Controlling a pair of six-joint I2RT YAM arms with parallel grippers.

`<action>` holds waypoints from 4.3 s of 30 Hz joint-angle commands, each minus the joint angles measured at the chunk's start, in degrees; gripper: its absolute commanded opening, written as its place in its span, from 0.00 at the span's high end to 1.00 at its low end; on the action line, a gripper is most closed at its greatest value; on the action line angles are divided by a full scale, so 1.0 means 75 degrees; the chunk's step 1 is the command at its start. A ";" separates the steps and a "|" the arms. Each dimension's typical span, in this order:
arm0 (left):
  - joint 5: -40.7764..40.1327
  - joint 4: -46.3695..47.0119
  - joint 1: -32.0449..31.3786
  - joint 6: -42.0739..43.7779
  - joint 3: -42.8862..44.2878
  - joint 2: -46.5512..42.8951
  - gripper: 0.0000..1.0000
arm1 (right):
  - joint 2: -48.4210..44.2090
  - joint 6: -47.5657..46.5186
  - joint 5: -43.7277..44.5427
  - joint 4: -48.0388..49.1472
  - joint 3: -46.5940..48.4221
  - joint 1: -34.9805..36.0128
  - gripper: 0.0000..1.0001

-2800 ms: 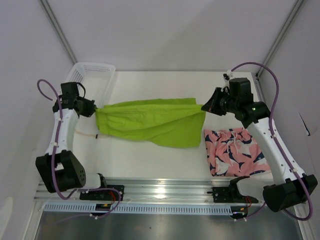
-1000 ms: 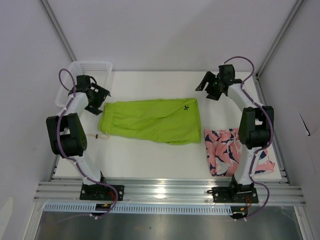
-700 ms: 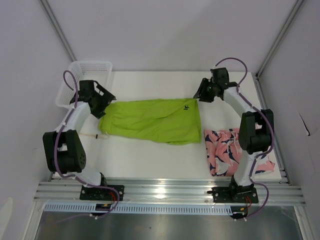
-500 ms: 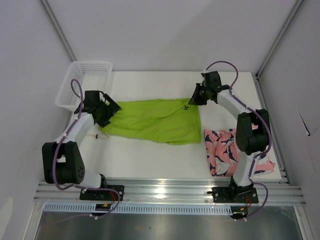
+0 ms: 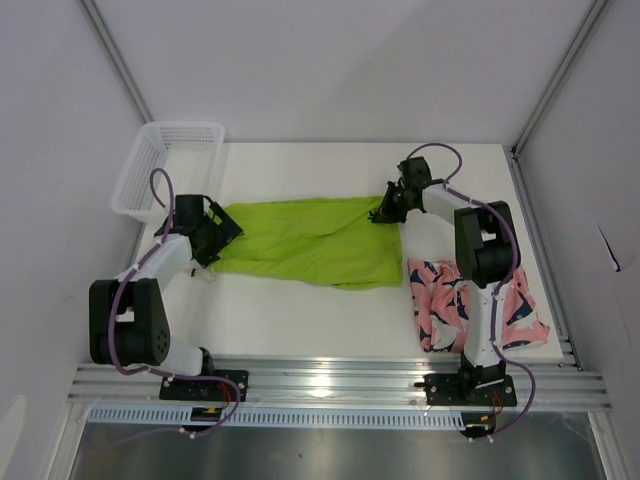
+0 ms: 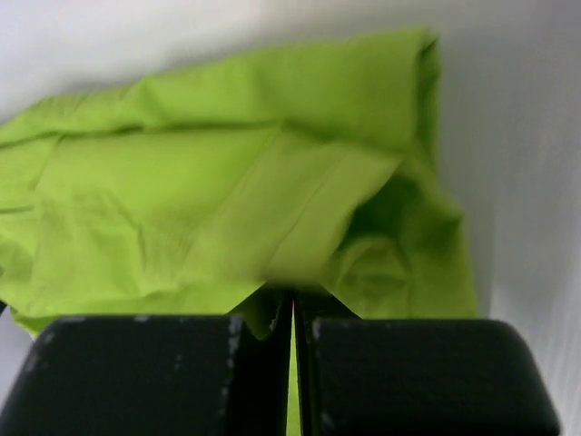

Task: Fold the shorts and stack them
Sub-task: Fold the shorts

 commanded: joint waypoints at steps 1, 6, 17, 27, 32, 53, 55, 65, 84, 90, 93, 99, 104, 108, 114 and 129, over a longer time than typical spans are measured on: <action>-0.0219 0.0369 0.0020 0.0177 -0.0101 0.0229 0.03 | 0.0523 0.0178 -0.0153 0.0114 0.0884 -0.0237 1.00; -0.0196 0.0696 -0.0014 -0.0069 -0.0604 0.0218 0.04 | 0.1414 0.0213 -0.0166 -0.0285 0.1938 -0.0459 1.00; -0.0383 0.0510 -0.0847 -0.0539 -0.0608 -0.0520 0.01 | 0.1556 0.0038 -0.0388 -0.0707 0.2960 -0.0730 0.90; -0.1619 -0.1188 -0.0730 0.0316 0.0366 -0.1399 0.01 | -0.0166 -0.0220 -0.0564 -0.0579 0.2200 -0.0121 0.55; -0.2083 -0.1392 -0.0577 0.1007 0.0368 -0.1364 0.01 | -0.0729 -0.0256 -0.0400 -0.0297 0.1742 0.0594 0.36; -0.2059 0.0708 -0.0729 0.2567 -0.0758 -0.1154 0.01 | -0.2919 -0.0150 0.0081 0.1390 -0.1911 0.2551 0.23; -0.2047 0.0790 -0.0764 0.2625 -0.0793 -0.1071 0.01 | -0.3073 -0.0138 0.0011 0.1589 -0.2206 0.2610 0.23; -0.1380 0.1868 -0.0765 0.3598 -0.1098 -0.0627 0.01 | -0.3483 -0.0080 -0.0317 0.1964 -0.2923 0.2845 0.22; -0.2680 0.1646 -0.0718 0.3540 -0.1285 -0.0813 0.01 | -0.3472 0.0073 -0.0575 0.2176 -0.3122 0.2938 0.23; -0.2950 0.1306 -0.0648 0.3469 -0.0969 -0.0052 0.01 | -0.3554 0.0061 -0.0622 0.2152 -0.3133 0.2938 0.23; -0.2657 0.1423 -0.0589 0.3563 -0.0957 0.0030 0.01 | -0.3519 0.0084 -0.0680 0.2211 -0.3157 0.2938 0.23; -0.2001 0.1528 -0.0577 0.3832 -0.0793 0.0405 0.01 | -0.3472 0.0131 -0.0798 0.2234 -0.3145 0.2938 0.23; -0.1591 0.1529 -0.0589 0.3903 -0.0688 0.0651 0.01 | -0.3495 0.0108 -0.0775 0.2234 -0.3145 0.2927 0.23; -0.1578 0.1517 -0.0694 0.3915 -0.0723 0.0570 0.05 | -0.3449 0.0108 -0.0763 0.2246 -0.3134 0.2938 0.23; -0.2104 0.1248 -0.1185 0.3740 -0.0746 0.0312 0.17 | -0.3378 0.0119 -0.0751 0.2269 -0.3087 0.2915 0.24; -0.2129 0.0908 -0.1550 0.3388 -0.0711 0.0324 0.53 | -0.3273 0.0119 -0.0623 0.2187 -0.3005 0.2821 0.24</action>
